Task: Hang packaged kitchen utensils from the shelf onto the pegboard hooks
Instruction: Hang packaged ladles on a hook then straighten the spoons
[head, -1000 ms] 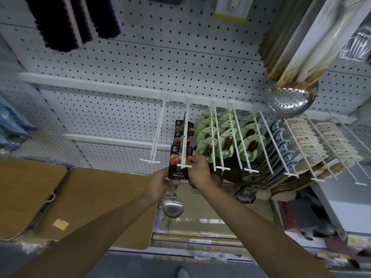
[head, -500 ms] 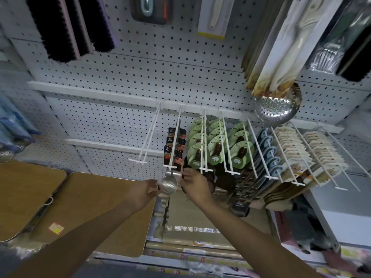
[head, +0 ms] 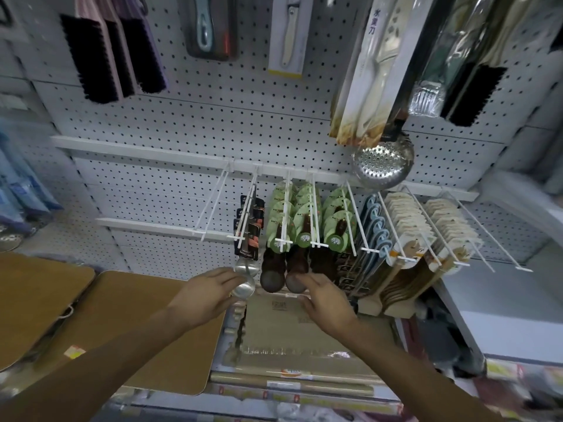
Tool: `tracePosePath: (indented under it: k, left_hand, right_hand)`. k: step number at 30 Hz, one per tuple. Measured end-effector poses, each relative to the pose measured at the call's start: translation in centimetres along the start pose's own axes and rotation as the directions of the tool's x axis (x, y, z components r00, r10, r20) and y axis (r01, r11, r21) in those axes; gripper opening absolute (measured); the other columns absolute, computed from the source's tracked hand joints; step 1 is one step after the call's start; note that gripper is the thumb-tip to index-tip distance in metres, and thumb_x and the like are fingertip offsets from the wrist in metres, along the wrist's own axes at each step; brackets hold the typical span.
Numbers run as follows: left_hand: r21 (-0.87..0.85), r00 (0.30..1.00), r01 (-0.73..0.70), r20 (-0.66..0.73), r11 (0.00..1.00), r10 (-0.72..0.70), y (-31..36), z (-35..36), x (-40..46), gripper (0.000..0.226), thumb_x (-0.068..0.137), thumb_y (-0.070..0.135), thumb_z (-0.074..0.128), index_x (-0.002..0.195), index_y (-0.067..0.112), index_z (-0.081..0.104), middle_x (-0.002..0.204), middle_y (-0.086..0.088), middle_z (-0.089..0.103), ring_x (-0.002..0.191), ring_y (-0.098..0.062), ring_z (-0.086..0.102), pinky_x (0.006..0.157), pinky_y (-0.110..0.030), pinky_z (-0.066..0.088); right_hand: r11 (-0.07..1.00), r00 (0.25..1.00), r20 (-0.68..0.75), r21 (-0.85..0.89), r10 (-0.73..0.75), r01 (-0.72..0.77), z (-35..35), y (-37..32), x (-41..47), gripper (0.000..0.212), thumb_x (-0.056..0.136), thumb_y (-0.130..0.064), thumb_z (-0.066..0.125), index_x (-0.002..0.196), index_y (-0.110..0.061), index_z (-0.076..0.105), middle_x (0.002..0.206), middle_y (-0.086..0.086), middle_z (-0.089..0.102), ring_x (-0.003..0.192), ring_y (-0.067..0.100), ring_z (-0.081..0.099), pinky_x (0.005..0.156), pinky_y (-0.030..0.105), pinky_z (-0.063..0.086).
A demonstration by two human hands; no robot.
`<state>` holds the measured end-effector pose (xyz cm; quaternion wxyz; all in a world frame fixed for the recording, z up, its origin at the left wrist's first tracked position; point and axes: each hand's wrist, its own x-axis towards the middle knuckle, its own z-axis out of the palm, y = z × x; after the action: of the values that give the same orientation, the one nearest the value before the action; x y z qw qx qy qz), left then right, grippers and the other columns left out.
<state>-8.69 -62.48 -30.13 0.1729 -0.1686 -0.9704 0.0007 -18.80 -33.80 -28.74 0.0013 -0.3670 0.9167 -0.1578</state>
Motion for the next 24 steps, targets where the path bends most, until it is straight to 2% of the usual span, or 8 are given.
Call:
tracePosePath:
  k: [2, 6, 10, 13, 16, 21, 24]
  left_hand:
    - [-0.048, 1.000, -0.016, 0.011, 0.999, 0.016, 0.8, -1.3, 0.3, 0.045, 0.091, 0.050, 0.042, 0.122, 0.028, 0.067, 0.117, 0.013, 0.071, 0.107, -0.009, 0.068, 0.082, -0.023, 0.058]
    - [-0.141, 0.999, 0.000, 0.045, 0.990, 0.006, 2.2, -2.2, 0.4, 0.046, 0.091, 0.055, 0.050, 0.129, 0.032, 0.060, 0.123, 0.015, 0.068, 0.110, -0.006, 0.065, 0.086, -0.022, 0.056]
    - [-0.181, 0.996, 0.004, 0.093, 0.984, 0.013, 3.2, -2.6, 1.0, 0.052, 0.091, 0.062, 0.048, 0.137, 0.036, 0.053, 0.129, 0.016, 0.063, 0.118, -0.005, 0.060, 0.095, -0.024, 0.051]
    - [-0.202, 0.997, 0.001, 0.082, 0.979, 0.016, 4.2, -3.0, 1.6, 0.056, 0.092, 0.064, 0.045, 0.140, 0.035, 0.050, 0.134, 0.016, 0.060, 0.123, -0.007, 0.056, 0.100, -0.025, 0.049]
    - [-0.218, 0.998, -0.003, 0.064, 0.976, 0.018, 4.9, -3.3, 2.2, 0.057, 0.092, 0.064, 0.043, 0.140, 0.034, 0.051, 0.134, 0.016, 0.059, 0.122, -0.006, 0.055, 0.097, -0.023, 0.049]
    - [-0.258, 0.991, 0.108, 0.101, 0.960, -0.084, 5.9, -3.1, 3.6, 0.073, 0.089, 0.076, 0.027, 0.144, 0.032, 0.047, 0.139, 0.012, 0.055, 0.127, -0.010, 0.052, 0.098, -0.026, 0.047]
    - [-0.273, 0.975, 0.198, 0.153, 0.941, -0.161, 6.4, -2.8, 4.6, 0.067, 0.092, 0.066, 0.036, 0.150, 0.031, 0.038, 0.148, 0.010, 0.046, 0.134, -0.012, 0.046, 0.104, -0.030, 0.047]
  right_hand:
    - [0.999, 1.000, -0.025, -0.035, 0.005, -0.006, -0.5, -0.1, -1.0, 0.045, 0.090, -0.024, 0.059, 0.135, -0.024, 0.051, 0.130, -0.005, 0.056, 0.124, 0.018, 0.046, 0.092, 0.031, 0.046]
    - [0.999, 0.997, -0.068, -0.003, 0.045, -0.045, -1.5, -0.7, -2.8, 0.045, 0.091, -0.027, 0.060, 0.135, -0.023, 0.052, 0.131, -0.005, 0.057, 0.125, 0.017, 0.047, 0.097, 0.033, 0.047]
    - [0.998, 0.988, -0.139, -0.013, 0.062, -0.064, -2.4, -0.5, -3.6, 0.045, 0.092, -0.033, 0.062, 0.134, -0.020, 0.053, 0.132, -0.004, 0.056, 0.126, 0.016, 0.048, 0.099, 0.035, 0.048]
    - [0.996, 0.983, -0.172, -0.060, 0.057, -0.068, -3.4, -0.3, -4.1, 0.047, 0.092, -0.036, 0.061, 0.135, -0.020, 0.052, 0.135, -0.006, 0.055, 0.127, 0.015, 0.047, 0.101, 0.032, 0.048]
    - [0.994, 0.981, -0.190, -0.094, 0.031, -0.050, -4.5, -0.3, -4.6, 0.045, 0.091, -0.031, 0.064, 0.134, -0.021, 0.054, 0.134, -0.006, 0.056, 0.126, 0.015, 0.048, 0.097, 0.029, 0.047]
    - [0.994, 0.988, -0.154, -0.111, 0.005, -0.022, -4.9, 1.0, -4.5, 0.045, 0.093, -0.030, 0.061, 0.136, -0.020, 0.052, 0.137, -0.006, 0.053, 0.128, 0.015, 0.046, 0.097, 0.028, 0.047]
    - [0.996, 0.994, -0.107, -0.089, 0.014, -0.024, -4.7, 2.0, -3.6, 0.049, 0.095, -0.031, 0.058, 0.141, -0.019, 0.046, 0.143, -0.004, 0.048, 0.133, 0.016, 0.041, 0.103, 0.029, 0.043]
